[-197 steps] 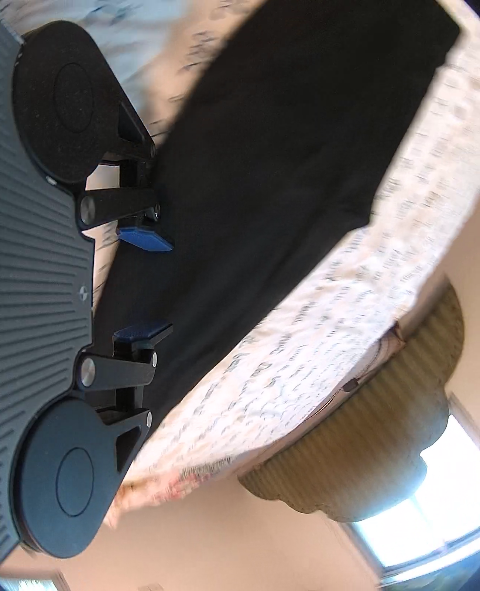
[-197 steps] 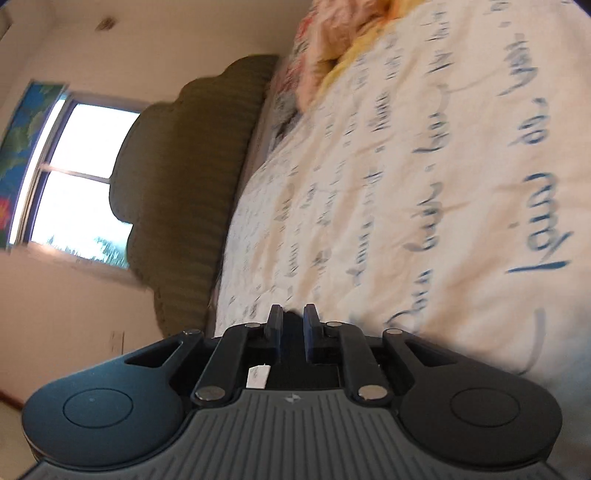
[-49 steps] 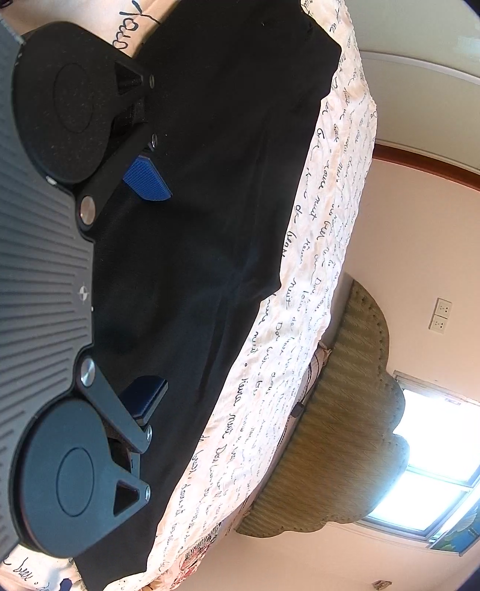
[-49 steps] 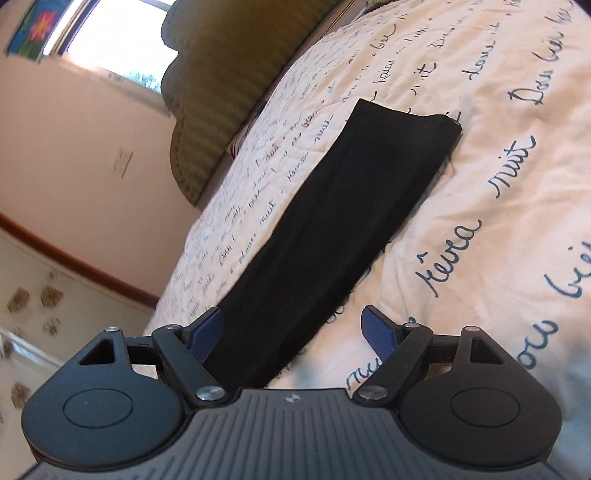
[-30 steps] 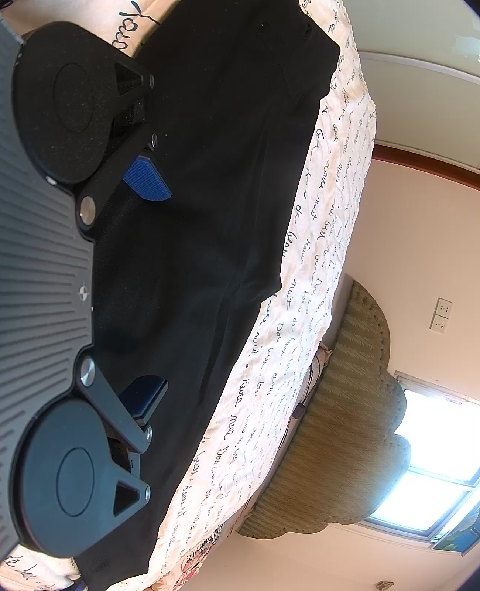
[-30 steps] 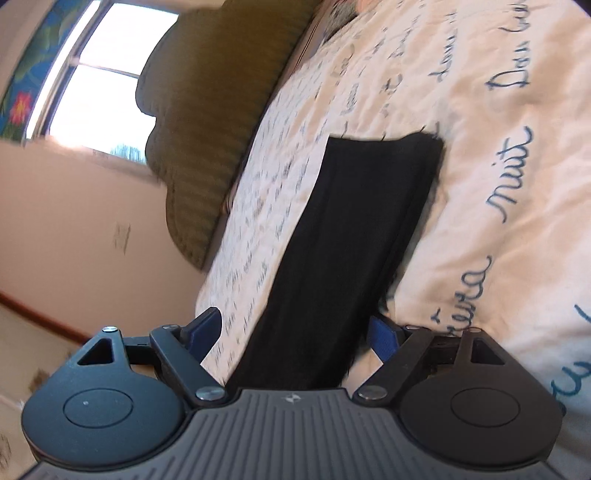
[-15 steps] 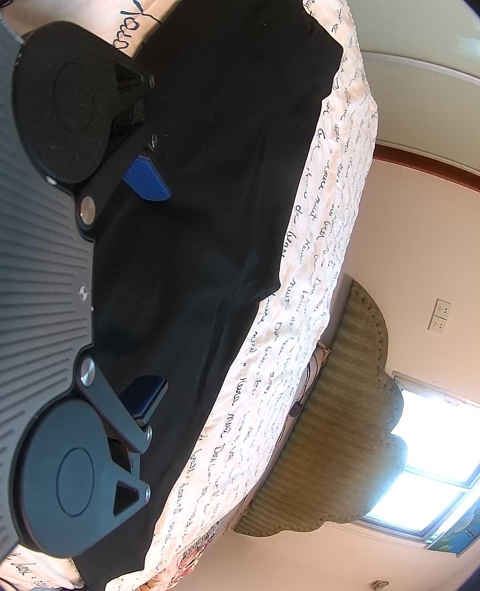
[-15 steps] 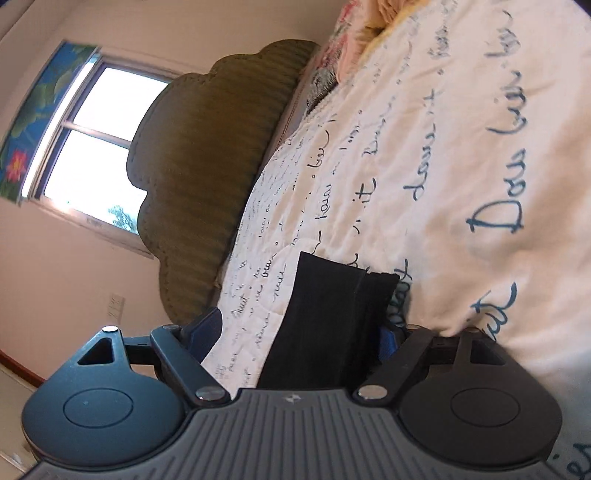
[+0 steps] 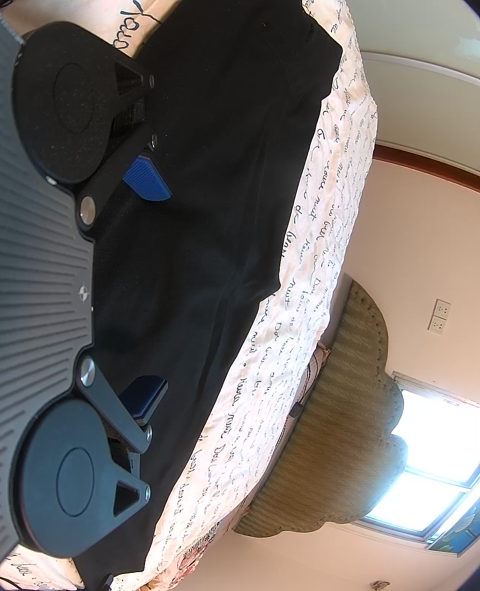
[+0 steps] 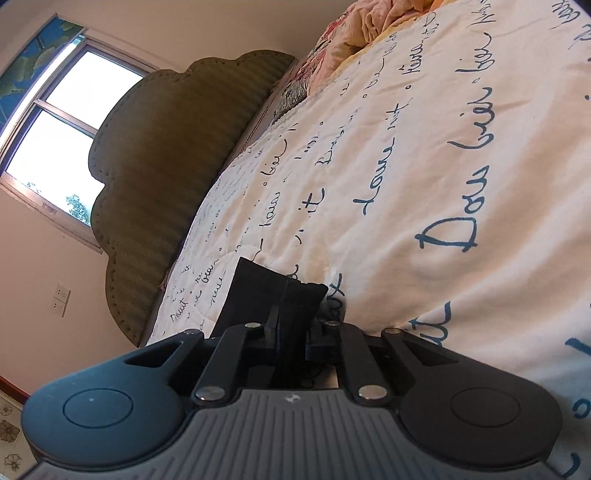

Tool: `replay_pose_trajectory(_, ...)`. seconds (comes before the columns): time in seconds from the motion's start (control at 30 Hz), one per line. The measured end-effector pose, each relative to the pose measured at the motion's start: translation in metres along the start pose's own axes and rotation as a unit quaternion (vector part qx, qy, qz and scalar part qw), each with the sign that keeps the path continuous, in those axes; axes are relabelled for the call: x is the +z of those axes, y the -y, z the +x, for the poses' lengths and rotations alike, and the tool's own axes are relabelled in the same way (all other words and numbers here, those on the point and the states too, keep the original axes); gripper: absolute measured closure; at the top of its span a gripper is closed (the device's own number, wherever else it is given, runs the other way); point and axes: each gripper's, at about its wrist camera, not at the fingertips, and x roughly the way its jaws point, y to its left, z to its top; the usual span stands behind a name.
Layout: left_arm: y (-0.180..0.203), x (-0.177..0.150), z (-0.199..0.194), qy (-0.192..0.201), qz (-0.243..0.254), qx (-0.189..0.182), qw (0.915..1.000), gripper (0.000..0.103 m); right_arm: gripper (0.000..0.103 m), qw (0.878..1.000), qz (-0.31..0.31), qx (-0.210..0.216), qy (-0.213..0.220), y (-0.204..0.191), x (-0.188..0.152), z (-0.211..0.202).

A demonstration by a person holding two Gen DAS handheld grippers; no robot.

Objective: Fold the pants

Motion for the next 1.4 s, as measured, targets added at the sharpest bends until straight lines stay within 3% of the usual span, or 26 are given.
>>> replay_pose_trajectory(0.17,0.002,0.000,0.001,-0.001,0.005,0.004,1.0000,0.001,0.094,1.000,0.015,0.018,0.005,0.006,0.003,-0.001)
replay_pose_trajectory(0.3,0.004,0.000,0.001,-0.001,0.007,0.006,1.0000,0.001,0.096,0.999,0.033,0.024,-0.017,0.009,0.008,0.001)
replay_pose_trajectory(0.47,0.004,-0.001,0.000,0.001,0.005,0.006,1.0000,0.001,0.098,0.994,-0.108,0.017,0.005,-0.033,0.002,-0.008)
replay_pose_trajectory(0.53,0.005,0.000,-0.002,0.003,0.005,0.012,0.9999,0.001,0.098,0.977,-0.211,0.025,0.022,-0.065,-0.013,-0.021)
replay_pose_trajectory(0.57,0.007,0.001,-0.004,0.002,0.009,0.019,0.9998,0.001,0.098,0.959,-0.279,0.032,0.026,-0.083,-0.027,-0.028)
replay_pose_trajectory(0.63,0.016,0.004,-0.007,-0.006,0.024,0.033,0.9992,0.001,0.098,0.912,-0.407,0.030,0.023,-0.112,-0.061,-0.033)
replay_pose_trajectory(0.67,0.021,0.006,-0.008,-0.012,0.027,0.035,0.9989,0.001,0.098,0.896,-0.443,0.033,0.012,-0.117,-0.074,-0.032)
replay_pose_trajectory(0.77,0.038,0.018,-0.014,-0.025,0.020,0.004,0.9995,0.001,0.098,0.881,-0.472,0.012,-0.022,-0.116,-0.092,-0.017)
replay_pose_trajectory(0.87,0.066,0.035,-0.016,-0.036,0.016,-0.061,0.9974,0.001,0.098,0.890,-0.456,0.008,-0.024,-0.107,-0.089,-0.015)
replay_pose_trajectory(0.93,0.088,0.048,-0.008,-0.071,-0.004,-0.126,0.9895,0.001,0.098,0.889,-0.458,0.016,-0.011,-0.106,-0.089,-0.022)
replay_pose_trajectory(0.97,0.101,0.055,0.002,-0.101,-0.021,-0.164,0.9811,0.001,0.098,0.885,-0.466,0.018,-0.004,-0.107,-0.091,-0.024)
replay_pose_trajectory(1.07,0.147,0.072,0.046,-0.212,-0.058,-0.268,0.9379,0.001,0.098,0.859,-0.511,0.023,0.016,-0.114,-0.106,-0.032)
replay_pose_trajectory(1.13,0.182,0.073,0.079,-0.279,-0.060,-0.291,0.9132,0.004,0.098,0.842,-0.537,0.026,0.030,-0.119,-0.115,-0.037)
replay_pose_trajectory(1.17,0.199,0.072,0.092,-0.297,-0.051,-0.295,0.9067,0.006,0.098,0.837,-0.545,0.028,0.032,-0.120,-0.118,-0.038)
replay_pose_trajectory(1.3,0.256,0.056,0.137,-0.351,0.009,-0.268,0.8973,0.008,0.099,0.827,-0.560,0.032,0.036,-0.122,-0.123,-0.040)
replay_pose_trajectory(1.4,0.283,0.042,0.155,-0.368,0.040,-0.244,0.8963,0.021,0.099,0.823,-0.566,0.036,0.037,-0.124,-0.125,-0.040)
